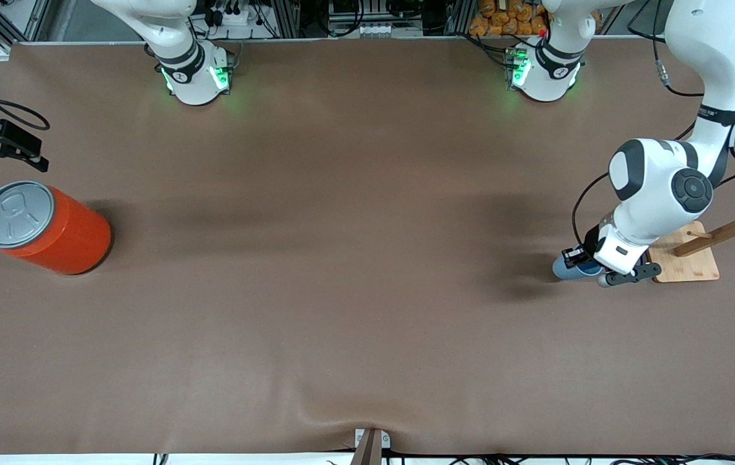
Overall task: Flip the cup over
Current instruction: 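Carry the cup with the left gripper toward the wooden stand, then set the cup upright on the table and open the left gripper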
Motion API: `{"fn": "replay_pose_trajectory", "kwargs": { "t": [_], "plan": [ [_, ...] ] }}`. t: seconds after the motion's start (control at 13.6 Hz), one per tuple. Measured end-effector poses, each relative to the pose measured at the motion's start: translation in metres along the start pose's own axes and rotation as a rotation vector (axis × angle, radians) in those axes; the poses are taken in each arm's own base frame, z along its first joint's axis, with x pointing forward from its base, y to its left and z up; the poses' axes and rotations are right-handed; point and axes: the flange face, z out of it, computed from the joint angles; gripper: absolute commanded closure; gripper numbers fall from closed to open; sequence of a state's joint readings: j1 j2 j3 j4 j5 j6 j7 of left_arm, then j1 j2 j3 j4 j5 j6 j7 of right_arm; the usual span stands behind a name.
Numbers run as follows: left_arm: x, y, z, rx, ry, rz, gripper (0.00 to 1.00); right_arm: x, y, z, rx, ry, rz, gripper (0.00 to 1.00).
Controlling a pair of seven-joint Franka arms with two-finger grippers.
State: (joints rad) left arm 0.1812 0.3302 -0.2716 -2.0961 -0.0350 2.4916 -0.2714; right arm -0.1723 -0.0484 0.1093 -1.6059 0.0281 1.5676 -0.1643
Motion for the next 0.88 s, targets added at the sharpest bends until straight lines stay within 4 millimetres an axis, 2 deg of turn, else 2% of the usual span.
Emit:
{"fn": "replay_pose_trajectory", "kwargs": {
  "t": [0.07,0.15,0.37,0.51,0.66,0.81,0.88],
  "plan": [
    [-0.002,0.001,0.002,0.002,-0.004,-0.002,0.66,0.000,-0.001,-0.001,0.000,0.001,-0.001,0.00],
    [-0.003,0.002,0.005,0.003,-0.009,0.000,0.01,0.000,0.000,-0.002,0.000,0.003,0.008,0.00],
    [-0.005,0.010,0.006,0.000,-0.015,0.015,0.00,-0.001,0.007,-0.007,0.001,0.012,0.066,0.00],
    [-0.005,0.027,-0.007,0.003,-0.048,0.044,0.00,0.001,0.005,-0.014,0.000,0.026,0.091,0.00],
    [-0.001,0.062,-0.051,0.017,-0.124,0.097,0.00,-0.001,0.000,-0.014,0.003,0.005,0.143,0.00],
    [0.001,0.094,-0.109,0.054,-0.163,0.160,0.00,-0.001,-0.008,-0.012,0.004,-0.008,0.175,0.00],
    [0.002,0.104,-0.138,0.097,-0.157,0.192,0.00,0.000,-0.011,-0.011,0.004,-0.009,0.181,0.00]
  ]
}}
